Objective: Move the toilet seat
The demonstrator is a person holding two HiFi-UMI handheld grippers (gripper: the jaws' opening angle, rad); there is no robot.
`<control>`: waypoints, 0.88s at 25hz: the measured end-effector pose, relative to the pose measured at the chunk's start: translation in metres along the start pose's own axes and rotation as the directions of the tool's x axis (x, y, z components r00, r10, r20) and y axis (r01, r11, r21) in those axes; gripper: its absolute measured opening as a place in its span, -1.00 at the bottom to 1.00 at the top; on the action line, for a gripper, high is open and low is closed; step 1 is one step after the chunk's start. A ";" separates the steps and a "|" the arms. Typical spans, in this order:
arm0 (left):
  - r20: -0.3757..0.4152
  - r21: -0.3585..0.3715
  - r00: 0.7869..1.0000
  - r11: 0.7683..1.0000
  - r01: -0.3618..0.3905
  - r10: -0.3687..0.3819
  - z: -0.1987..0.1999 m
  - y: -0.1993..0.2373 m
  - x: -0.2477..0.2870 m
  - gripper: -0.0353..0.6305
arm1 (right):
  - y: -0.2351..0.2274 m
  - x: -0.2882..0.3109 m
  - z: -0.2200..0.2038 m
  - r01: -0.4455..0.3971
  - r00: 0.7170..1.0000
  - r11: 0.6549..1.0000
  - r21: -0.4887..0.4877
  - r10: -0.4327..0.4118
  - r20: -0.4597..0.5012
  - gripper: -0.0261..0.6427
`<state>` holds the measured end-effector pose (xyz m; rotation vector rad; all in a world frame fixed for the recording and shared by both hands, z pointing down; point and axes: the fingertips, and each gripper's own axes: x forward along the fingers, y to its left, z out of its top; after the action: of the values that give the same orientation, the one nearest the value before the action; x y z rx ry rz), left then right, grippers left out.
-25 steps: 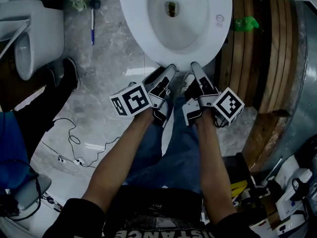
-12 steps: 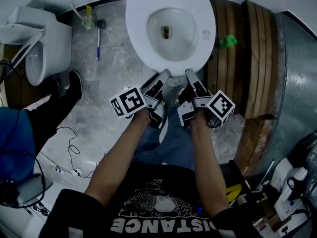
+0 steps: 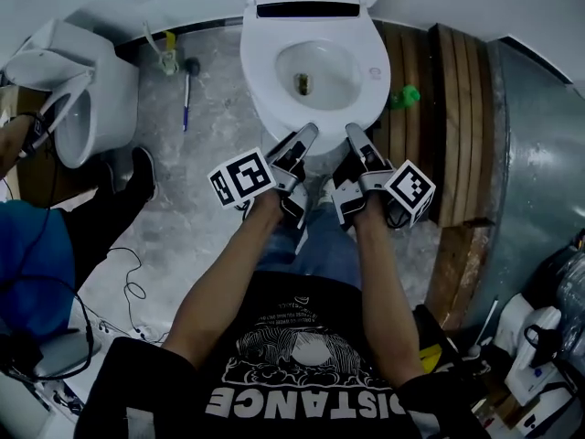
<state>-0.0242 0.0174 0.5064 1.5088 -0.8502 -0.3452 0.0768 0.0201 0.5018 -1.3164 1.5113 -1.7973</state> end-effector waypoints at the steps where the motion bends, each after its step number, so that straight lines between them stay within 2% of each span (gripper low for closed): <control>1: -0.002 0.004 1.000 1.000 0.004 -0.004 0.002 -0.005 -0.001 -0.36 | 0.006 -0.001 0.000 0.000 1.000 1.000 -0.008 0.000 0.002 -0.54; 13: -0.009 0.056 0.997 0.995 0.078 -0.078 0.043 -0.068 0.007 -0.37 | 0.077 0.006 0.022 -0.038 0.998 0.995 -0.096 0.043 0.049 -0.55; 18: 0.009 0.082 0.995 0.992 0.095 -0.096 0.059 -0.086 0.011 -0.38 | 0.104 0.016 0.028 -0.116 0.992 0.989 -0.097 0.120 0.045 -0.57; 22: 0.033 0.090 0.993 0.990 0.108 -0.111 0.071 -0.099 0.016 -0.39 | 0.116 0.021 0.037 -0.117 0.992 0.986 -0.114 0.122 0.039 -0.60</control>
<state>-0.0315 -0.0538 0.4060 1.6392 -0.8232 -0.4233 0.0727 -0.0501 0.4005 -1.2801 1.6507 -1.6185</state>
